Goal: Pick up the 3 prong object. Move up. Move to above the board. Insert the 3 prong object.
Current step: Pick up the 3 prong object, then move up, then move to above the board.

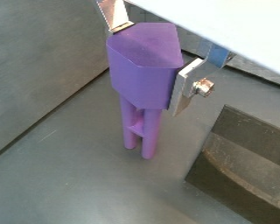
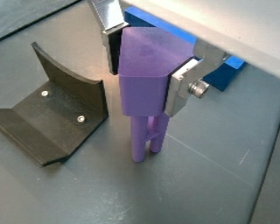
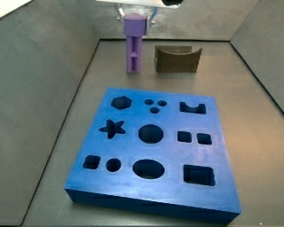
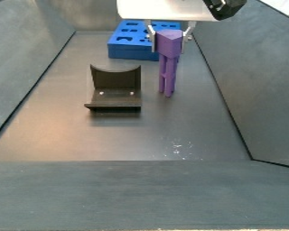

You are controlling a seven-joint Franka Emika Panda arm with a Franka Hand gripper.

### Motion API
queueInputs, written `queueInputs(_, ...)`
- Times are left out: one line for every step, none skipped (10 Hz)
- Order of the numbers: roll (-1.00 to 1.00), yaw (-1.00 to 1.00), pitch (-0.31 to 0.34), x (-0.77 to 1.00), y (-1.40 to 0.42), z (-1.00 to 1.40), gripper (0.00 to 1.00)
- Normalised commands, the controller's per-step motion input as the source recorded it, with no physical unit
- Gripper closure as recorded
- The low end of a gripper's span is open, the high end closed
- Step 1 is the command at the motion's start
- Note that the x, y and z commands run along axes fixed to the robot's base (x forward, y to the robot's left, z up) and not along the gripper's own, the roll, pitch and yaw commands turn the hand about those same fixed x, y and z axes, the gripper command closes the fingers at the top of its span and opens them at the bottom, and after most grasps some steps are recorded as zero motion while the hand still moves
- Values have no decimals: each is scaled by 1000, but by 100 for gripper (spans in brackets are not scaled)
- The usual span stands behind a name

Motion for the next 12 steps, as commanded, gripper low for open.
queueInputs(0,0,0,0,0,0,100)
queueInputs(0,0,0,0,0,0,100)
queueInputs(0,0,0,0,0,0,100)
queueInputs(0,0,0,0,0,0,100)
queueInputs(0,0,0,0,0,0,100)
queueInputs(0,0,0,0,0,833,100)
queueInputs(3,10,-1,6,27,834,100)
queueInputs(7,9,40,-19,33,694,100)
queueInputs(11,5,47,-16,28,597,100)
queueInputs(19,-2,60,-5,22,375,100)
queueInputs(25,-6,69,8,19,201,100)
queueInputs(-32,61,-45,-207,290,1000,100)
